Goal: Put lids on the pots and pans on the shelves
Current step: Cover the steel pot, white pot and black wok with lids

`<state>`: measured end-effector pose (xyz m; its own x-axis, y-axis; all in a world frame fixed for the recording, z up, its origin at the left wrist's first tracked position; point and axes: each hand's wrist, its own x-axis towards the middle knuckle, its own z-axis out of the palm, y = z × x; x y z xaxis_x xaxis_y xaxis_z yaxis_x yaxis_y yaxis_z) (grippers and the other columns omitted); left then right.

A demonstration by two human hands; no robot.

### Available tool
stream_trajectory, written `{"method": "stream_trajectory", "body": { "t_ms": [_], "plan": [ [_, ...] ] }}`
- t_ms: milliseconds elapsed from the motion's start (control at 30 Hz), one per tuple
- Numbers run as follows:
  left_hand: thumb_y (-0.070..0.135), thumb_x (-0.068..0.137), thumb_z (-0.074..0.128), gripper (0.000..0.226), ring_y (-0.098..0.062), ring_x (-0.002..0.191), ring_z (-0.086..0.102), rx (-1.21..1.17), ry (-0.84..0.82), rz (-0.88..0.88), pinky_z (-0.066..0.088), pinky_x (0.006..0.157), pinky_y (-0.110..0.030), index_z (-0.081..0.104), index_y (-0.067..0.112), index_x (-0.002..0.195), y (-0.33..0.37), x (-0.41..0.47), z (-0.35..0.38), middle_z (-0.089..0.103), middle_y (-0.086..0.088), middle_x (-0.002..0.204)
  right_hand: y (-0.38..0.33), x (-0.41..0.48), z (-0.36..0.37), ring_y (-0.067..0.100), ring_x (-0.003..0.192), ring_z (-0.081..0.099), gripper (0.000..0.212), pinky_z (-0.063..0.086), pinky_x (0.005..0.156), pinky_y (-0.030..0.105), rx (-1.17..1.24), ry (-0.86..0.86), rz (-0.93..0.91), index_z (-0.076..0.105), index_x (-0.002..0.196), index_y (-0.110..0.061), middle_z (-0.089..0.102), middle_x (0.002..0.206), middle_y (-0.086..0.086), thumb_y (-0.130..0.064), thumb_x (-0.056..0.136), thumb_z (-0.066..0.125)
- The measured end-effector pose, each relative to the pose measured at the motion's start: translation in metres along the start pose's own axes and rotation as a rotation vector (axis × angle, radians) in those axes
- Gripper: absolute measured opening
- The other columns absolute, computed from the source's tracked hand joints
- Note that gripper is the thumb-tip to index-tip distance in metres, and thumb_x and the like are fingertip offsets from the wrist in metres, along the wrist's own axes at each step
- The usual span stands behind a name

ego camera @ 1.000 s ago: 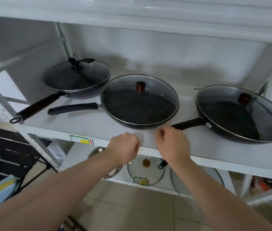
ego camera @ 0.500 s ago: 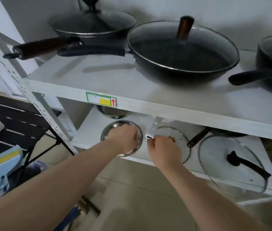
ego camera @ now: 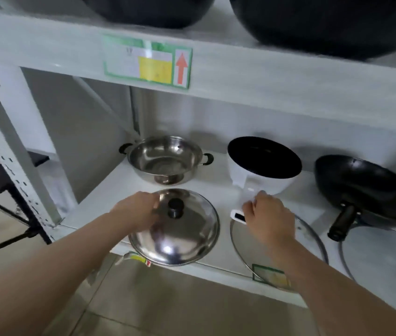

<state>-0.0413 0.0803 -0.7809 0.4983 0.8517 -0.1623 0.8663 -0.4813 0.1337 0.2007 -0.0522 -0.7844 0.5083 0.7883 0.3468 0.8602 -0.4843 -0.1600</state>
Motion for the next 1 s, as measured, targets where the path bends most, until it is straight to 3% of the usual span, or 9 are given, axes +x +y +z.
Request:
{"method": "stream_trajectory", "body": {
  "t_ms": [100,300,367,533,633,733,1000],
  "plan": [
    [0.029,0.093,0.05,0.027,-0.027,0.104,0.06,-0.076,0.137,0.064,0.051,0.084,-0.035,0.057,0.018,0.117,-0.005,0.019,0.01,0.06,-0.006,0.115,0.01,0.016,0.013,0.033,0.068,0.06,0.035,0.036,0.059,0.033,-0.028,0.112,-0.013,0.055,0.077,-0.005,0.054,0.068,0.008,-0.034,0.092,0.044],
    [0.035,0.098,0.045,0.029,-0.03,0.106,0.06,-0.083,0.197,0.189,0.051,0.082,-0.038,0.053,0.016,0.118,0.016,0.028,0.022,0.057,-0.008,0.12,0.002,0.017,0.008,0.029,0.071,0.053,0.033,0.036,0.064,0.032,-0.018,-0.044,0.0,0.047,0.082,-0.011,0.055,0.078,0.007,-0.039,0.097,0.037],
    [0.037,0.099,0.039,0.032,-0.029,0.106,0.06,-0.031,0.211,0.217,0.049,0.079,-0.038,0.053,0.018,0.121,0.022,0.033,0.021,0.056,-0.007,0.12,0.001,0.02,0.006,0.027,0.07,0.049,0.032,0.035,0.063,0.031,-0.035,-0.092,0.007,0.046,0.083,-0.012,0.059,0.08,0.008,-0.039,0.097,0.036],
    [0.041,0.098,0.037,0.036,-0.026,0.102,0.061,0.233,0.247,0.242,0.039,0.068,-0.031,0.061,0.018,0.113,0.034,0.047,0.02,0.062,-0.005,0.111,0.014,0.021,0.012,0.034,0.078,0.06,0.039,0.038,0.062,0.033,0.026,-0.08,0.06,0.048,0.077,-0.01,0.055,0.073,0.008,-0.035,0.1,0.03],
    [0.038,0.097,0.039,0.035,-0.026,0.094,0.064,0.315,0.286,0.237,0.036,0.064,-0.029,0.063,0.016,0.107,0.038,0.051,0.025,0.064,-0.005,0.105,0.033,0.019,0.023,0.034,0.097,0.057,0.028,0.042,0.071,0.036,-0.097,-0.08,0.092,0.053,0.096,-0.008,0.057,0.095,0.013,-0.027,0.099,0.033],
    [0.037,0.095,0.041,0.033,-0.025,0.095,0.065,0.324,0.278,0.202,0.036,0.064,-0.028,0.063,0.015,0.106,0.043,0.052,0.029,0.065,-0.004,0.106,0.043,0.015,0.034,0.03,0.115,0.044,0.031,0.044,0.083,0.038,-0.33,-0.251,0.106,0.049,0.12,-0.009,0.052,0.118,0.011,-0.025,0.096,0.037],
    [0.033,0.095,0.041,0.031,-0.026,0.099,0.063,0.275,0.288,0.133,0.038,0.068,-0.029,0.061,0.013,0.108,0.046,0.057,0.039,0.066,-0.005,0.108,0.039,0.023,0.047,0.03,0.119,0.044,0.041,0.041,0.09,0.035,-0.598,-0.329,0.167,0.046,0.131,-0.006,0.05,0.129,0.013,-0.022,0.093,0.044]
  ]
}}
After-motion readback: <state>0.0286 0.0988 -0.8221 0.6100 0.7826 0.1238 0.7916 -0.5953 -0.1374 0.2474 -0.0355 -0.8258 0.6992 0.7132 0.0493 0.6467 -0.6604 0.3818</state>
